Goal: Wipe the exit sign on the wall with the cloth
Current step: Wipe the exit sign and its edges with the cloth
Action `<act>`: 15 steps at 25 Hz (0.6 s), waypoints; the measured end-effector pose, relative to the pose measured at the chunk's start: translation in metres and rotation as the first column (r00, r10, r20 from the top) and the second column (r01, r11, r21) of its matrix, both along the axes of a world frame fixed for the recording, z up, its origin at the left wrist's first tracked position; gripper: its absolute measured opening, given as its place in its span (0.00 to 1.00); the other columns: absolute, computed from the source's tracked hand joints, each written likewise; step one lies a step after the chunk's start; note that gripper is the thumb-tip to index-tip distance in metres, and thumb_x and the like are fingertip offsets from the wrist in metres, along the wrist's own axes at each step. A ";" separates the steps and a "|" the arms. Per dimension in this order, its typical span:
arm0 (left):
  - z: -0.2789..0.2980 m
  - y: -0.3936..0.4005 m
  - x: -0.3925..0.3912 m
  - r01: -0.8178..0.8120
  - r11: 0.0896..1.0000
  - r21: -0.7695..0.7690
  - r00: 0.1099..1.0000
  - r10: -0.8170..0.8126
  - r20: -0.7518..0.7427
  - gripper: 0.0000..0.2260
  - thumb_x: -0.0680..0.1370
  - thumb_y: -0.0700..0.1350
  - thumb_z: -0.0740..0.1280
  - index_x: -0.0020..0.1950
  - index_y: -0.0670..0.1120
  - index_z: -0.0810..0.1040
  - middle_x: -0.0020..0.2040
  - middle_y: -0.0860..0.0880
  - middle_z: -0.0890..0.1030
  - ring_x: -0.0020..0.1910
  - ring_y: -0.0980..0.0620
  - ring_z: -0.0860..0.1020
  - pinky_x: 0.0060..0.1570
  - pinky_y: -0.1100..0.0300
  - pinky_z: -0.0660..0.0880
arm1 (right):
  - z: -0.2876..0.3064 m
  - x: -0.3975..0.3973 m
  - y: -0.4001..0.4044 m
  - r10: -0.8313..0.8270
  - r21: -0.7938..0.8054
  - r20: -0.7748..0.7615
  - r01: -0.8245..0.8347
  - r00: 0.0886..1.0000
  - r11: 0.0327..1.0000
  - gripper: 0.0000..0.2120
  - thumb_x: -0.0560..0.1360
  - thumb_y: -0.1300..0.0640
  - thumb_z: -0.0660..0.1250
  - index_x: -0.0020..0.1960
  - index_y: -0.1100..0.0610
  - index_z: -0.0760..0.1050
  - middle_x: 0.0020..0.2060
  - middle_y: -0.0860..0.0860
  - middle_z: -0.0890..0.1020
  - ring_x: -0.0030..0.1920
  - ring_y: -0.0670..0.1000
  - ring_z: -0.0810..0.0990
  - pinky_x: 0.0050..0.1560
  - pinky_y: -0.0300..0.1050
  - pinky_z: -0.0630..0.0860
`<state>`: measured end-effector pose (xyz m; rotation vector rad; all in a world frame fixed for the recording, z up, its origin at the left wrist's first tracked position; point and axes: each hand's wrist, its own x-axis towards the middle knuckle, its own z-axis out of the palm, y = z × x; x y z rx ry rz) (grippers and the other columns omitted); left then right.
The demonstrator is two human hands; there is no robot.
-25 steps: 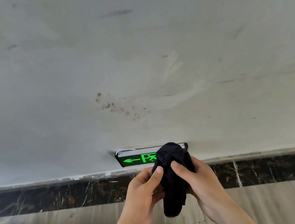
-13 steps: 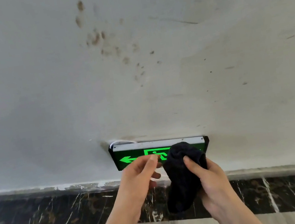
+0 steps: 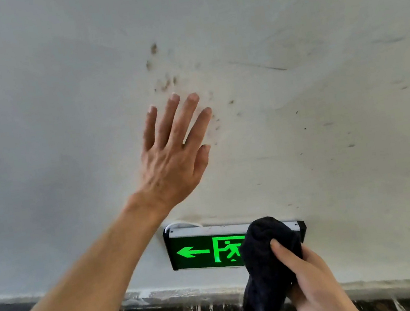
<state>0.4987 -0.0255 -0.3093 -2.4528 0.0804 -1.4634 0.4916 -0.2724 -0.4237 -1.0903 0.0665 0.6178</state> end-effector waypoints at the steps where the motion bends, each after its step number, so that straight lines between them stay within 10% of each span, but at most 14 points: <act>1: 0.003 0.010 0.008 -0.013 0.996 0.087 1.000 0.015 -0.021 0.24 0.79 0.47 0.63 0.75 0.44 0.68 0.77 0.42 0.66 0.76 0.40 0.61 0.78 0.44 0.48 | 0.001 0.001 0.001 0.017 0.009 -0.005 -0.017 1.000 1.000 0.19 0.61 0.57 0.75 0.52 0.58 0.85 0.50 0.60 0.87 0.50 0.59 0.86 0.39 0.49 0.83; 6: 0.001 0.050 0.035 -0.065 0.961 0.269 0.998 0.069 -0.007 0.30 0.82 0.52 0.59 0.81 0.46 0.56 0.79 0.48 0.60 0.78 0.45 0.56 0.79 0.47 0.41 | -0.001 0.005 0.018 -0.033 -0.113 0.188 0.055 0.982 0.992 0.22 0.62 0.62 0.78 0.54 0.49 0.81 0.51 0.54 0.87 0.53 0.58 0.84 0.57 0.59 0.79; 9: -0.005 0.059 0.048 -0.071 0.941 0.332 0.994 0.039 0.101 0.30 0.82 0.53 0.56 0.83 0.46 0.53 0.78 0.47 0.61 0.78 0.45 0.55 0.79 0.45 0.43 | 0.001 0.007 0.037 0.050 -0.441 0.565 0.250 0.824 0.862 0.22 0.68 0.55 0.76 0.48 0.29 0.74 0.45 0.33 0.83 0.47 0.36 0.80 0.46 0.42 0.77; 12: -0.010 0.063 0.056 -0.056 0.938 0.343 0.990 0.008 0.140 0.29 0.82 0.53 0.54 0.82 0.46 0.56 0.78 0.47 0.63 0.78 0.45 0.57 0.79 0.44 0.45 | -0.008 0.017 0.068 0.221 -0.365 0.927 0.599 0.302 0.713 0.22 0.71 0.62 0.71 0.55 0.37 0.74 0.48 0.36 0.83 0.49 0.39 0.79 0.48 0.42 0.79; 15: -0.011 0.063 0.057 -0.038 0.938 0.343 0.990 -0.010 0.138 0.28 0.82 0.55 0.53 0.81 0.47 0.59 0.77 0.48 0.63 0.78 0.45 0.56 0.78 0.44 0.45 | -0.029 0.020 0.113 0.318 -0.131 0.938 0.710 -0.137 0.692 0.09 0.76 0.61 0.67 0.55 0.54 0.78 0.50 0.51 0.86 0.53 0.53 0.82 0.53 0.49 0.78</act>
